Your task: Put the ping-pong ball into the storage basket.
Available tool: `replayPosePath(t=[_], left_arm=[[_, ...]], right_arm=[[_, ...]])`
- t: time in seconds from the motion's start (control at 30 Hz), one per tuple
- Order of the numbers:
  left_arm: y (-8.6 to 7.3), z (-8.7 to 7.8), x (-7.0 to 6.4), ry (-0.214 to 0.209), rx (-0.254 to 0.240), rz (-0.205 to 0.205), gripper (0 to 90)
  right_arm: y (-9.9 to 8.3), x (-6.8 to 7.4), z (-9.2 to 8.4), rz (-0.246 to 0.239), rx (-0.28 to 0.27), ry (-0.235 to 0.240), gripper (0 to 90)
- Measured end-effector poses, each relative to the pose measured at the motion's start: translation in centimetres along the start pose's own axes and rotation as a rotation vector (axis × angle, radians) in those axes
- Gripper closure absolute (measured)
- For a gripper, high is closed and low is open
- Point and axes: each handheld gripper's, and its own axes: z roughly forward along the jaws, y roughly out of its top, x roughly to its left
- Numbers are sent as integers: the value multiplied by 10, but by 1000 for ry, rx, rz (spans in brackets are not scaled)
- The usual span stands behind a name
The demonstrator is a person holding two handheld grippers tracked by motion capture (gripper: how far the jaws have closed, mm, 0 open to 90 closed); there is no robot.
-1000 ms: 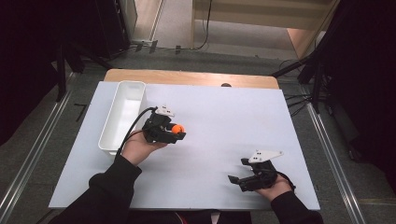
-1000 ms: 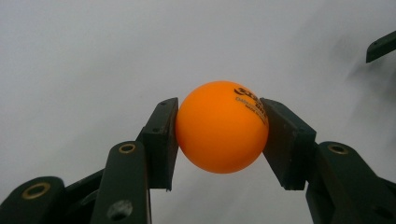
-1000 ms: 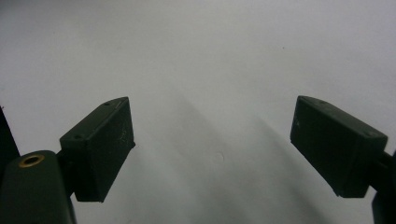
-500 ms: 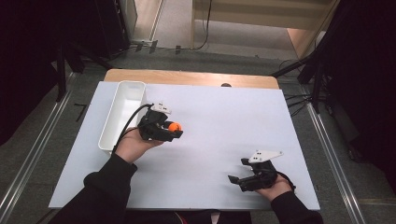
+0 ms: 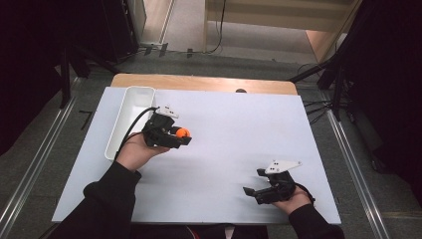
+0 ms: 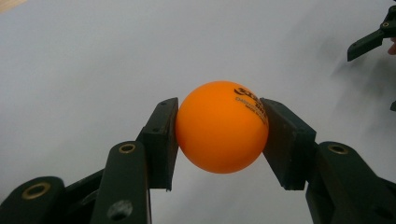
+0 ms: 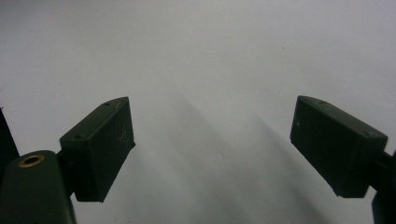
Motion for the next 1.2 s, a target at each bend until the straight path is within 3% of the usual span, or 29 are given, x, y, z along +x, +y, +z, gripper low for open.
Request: replayPosePath(t=[0.57,1.2], left_arm=[[0,-8,8,8,5,4,502],[-4,-19,23,46,-9,-30,501]], right_arm=[[0,0,0,4,-2,2,123],[0,0,0,-5,-3,-1,123]])
